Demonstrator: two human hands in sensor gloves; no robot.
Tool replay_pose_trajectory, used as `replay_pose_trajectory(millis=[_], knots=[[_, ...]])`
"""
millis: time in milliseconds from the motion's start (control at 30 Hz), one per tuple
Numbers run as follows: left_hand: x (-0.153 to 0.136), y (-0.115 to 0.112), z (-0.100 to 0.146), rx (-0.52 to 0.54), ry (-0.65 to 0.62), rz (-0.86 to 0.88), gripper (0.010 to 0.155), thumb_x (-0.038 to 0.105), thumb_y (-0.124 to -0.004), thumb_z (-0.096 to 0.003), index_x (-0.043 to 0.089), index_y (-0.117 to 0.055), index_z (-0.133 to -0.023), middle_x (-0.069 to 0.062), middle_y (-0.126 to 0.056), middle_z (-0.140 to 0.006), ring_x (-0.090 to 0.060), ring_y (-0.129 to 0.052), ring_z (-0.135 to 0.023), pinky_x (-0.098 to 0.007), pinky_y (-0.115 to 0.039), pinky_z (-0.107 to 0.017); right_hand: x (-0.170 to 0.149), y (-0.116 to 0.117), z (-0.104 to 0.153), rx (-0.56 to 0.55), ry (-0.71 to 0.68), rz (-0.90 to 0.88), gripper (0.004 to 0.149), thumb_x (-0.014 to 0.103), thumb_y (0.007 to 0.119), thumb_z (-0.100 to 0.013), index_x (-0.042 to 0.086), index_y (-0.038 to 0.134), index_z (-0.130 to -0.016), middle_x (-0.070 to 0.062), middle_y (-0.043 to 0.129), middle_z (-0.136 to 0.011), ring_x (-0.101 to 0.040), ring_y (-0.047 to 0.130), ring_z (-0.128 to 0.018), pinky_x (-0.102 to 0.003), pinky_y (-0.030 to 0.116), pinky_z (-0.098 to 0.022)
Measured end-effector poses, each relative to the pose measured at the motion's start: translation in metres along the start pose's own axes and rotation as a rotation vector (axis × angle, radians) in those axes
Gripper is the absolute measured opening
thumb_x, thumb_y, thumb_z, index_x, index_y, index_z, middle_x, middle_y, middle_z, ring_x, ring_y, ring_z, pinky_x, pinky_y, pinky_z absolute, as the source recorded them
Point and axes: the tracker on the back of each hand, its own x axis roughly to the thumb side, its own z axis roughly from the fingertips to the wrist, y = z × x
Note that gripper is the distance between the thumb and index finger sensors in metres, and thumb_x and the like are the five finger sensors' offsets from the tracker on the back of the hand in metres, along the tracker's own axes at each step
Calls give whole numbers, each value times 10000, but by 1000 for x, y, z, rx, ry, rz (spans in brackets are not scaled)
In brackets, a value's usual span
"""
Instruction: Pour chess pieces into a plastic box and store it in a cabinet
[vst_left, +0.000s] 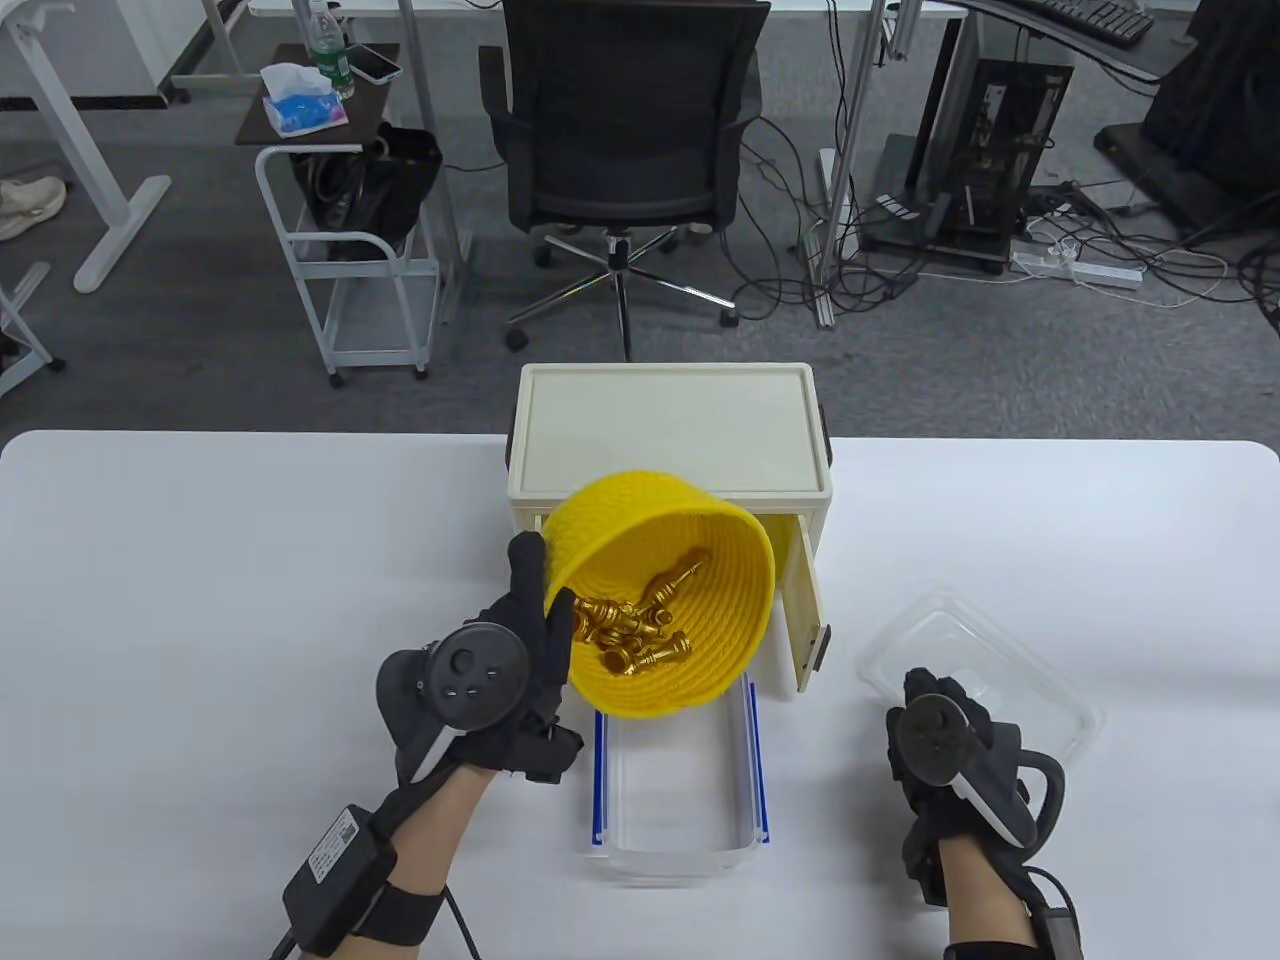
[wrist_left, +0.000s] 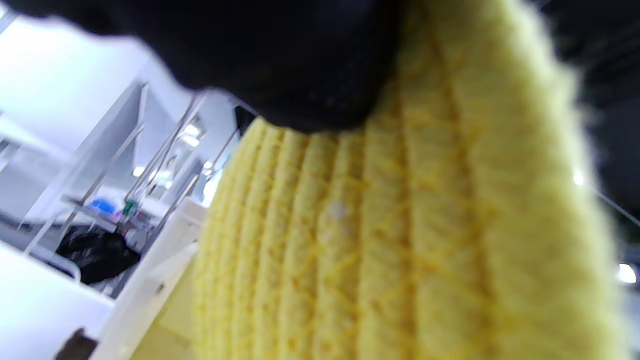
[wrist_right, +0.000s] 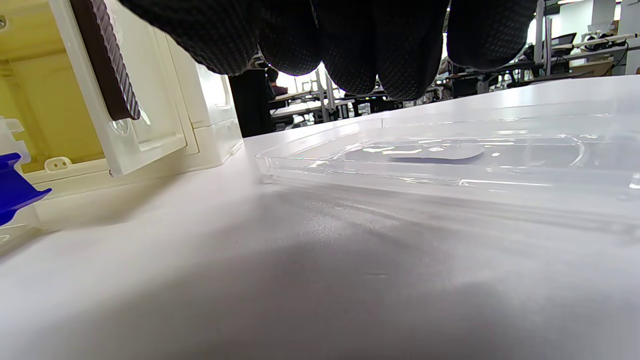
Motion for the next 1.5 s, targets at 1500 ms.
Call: replay_pose_trajectory(millis=[1500], knots=[[-169, 84, 4, 212, 742, 224, 524, 368, -614, -626, 193, -502, -1107, -163, -915, -496, -106, -938, -246, -305, -865, -215, 1, -1, 0, 7, -18, -58, 565, 387, 670, -610, 78, 594, -1078, -278, 692, -1021, -498, 755, -876, -605, 714, -637]])
